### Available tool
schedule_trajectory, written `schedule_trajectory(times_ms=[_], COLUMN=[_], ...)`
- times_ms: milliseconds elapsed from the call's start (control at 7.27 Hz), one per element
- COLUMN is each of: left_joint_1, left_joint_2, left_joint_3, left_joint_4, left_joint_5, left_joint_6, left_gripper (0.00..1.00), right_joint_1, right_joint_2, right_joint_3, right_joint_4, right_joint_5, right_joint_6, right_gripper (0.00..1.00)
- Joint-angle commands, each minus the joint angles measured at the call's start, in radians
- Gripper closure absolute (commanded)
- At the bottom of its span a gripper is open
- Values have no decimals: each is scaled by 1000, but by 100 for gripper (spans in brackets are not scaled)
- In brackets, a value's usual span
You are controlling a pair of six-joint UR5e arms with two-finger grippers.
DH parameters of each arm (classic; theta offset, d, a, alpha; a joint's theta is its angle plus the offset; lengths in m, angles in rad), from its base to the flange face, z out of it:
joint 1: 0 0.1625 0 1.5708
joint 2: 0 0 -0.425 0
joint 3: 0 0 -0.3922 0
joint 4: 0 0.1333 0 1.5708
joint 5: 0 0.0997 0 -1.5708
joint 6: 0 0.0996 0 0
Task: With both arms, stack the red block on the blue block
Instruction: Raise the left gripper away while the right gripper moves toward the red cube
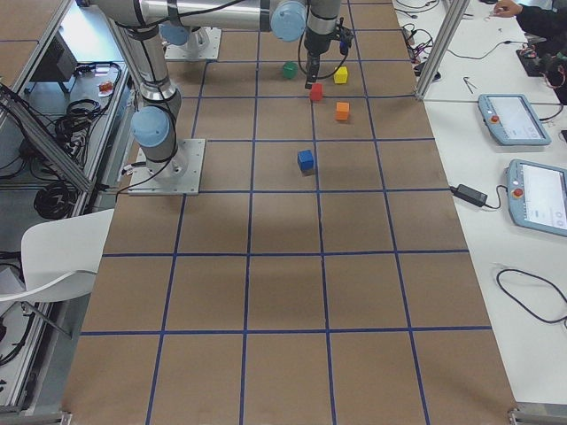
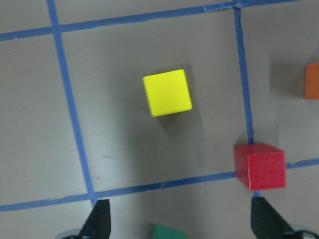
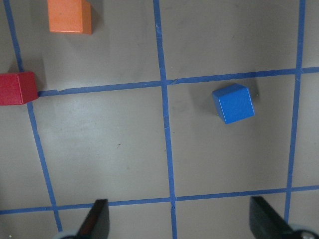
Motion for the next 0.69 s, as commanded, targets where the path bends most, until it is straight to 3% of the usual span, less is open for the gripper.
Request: schedule_trajectory(times_ms=[0,275,550], left_joint_1=[64,49,55], left_joint_2=[154,213,210], left_joint_3=[-9,3,-1], left_joint_4=[-103,-122,-110], left_joint_5=[14,4,-4], left_joint_6=[81,64,64], left_gripper=[0,0,0], right_joint_1=[12,56,140], right_joint_2=[85,157,237], right_joint_3=[-1,-21,-24], right_joint_4=[-211,-255,-411], right_joint_5=[7,9,58], right_joint_6=[-1,9,97], right_gripper=[0,0,0])
